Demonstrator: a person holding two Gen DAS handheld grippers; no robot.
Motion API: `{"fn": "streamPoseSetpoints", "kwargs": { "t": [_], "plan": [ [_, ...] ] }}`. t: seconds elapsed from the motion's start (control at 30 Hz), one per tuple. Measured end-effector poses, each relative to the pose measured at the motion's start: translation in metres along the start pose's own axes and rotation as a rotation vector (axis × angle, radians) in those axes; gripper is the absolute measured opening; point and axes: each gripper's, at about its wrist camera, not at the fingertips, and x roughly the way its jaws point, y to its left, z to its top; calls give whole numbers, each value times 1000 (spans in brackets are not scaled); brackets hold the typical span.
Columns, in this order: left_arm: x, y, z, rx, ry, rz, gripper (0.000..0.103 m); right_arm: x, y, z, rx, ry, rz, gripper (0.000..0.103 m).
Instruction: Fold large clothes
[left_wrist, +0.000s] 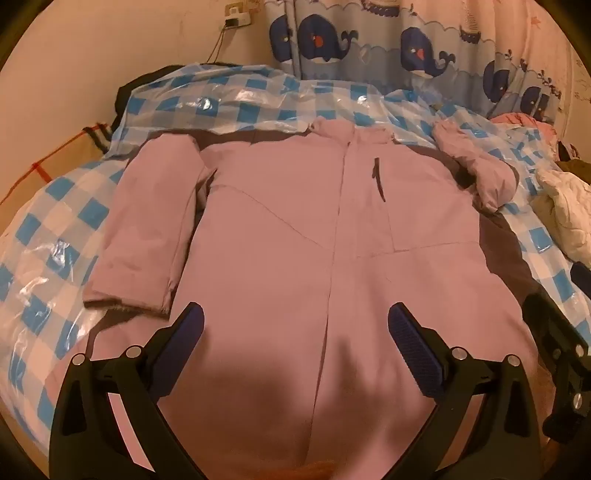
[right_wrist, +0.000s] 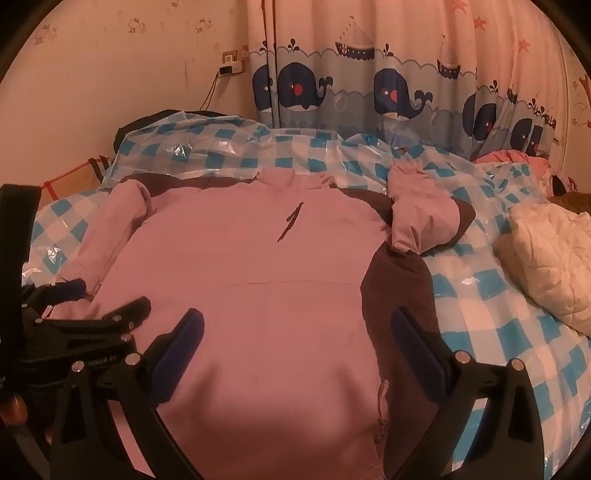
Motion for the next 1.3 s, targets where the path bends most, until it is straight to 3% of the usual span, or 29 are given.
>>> {"fn": "streamPoseSetpoints", "kwargs": {
  "t": [0.1,0.17,0.27,0.33,0.43,0.7,1.3],
  "plan": [
    [-2,10,-2,-42,-16,-86,96,0,1,2,3,6,5,97],
    [15,12,5,-12,56,-62,96,-1,-2,2,21,10,18,97],
    [19,1,1,34,56,-31,96,-2,-3,1,27,6,20,97],
    [14,-1,2,35,34,-35,96,6,-2,-4,23,10,18,97],
    [4,-8,1,83,-30,26,96,9,-3,-7,17,22,14,97],
    [5,-2,2,60,-3,-12,96,13,-1,-10,20,32,14,97],
    [10,-4,-3,52,14,-2,96,14,-2,-12,20,34,14,97]
  ]
}}
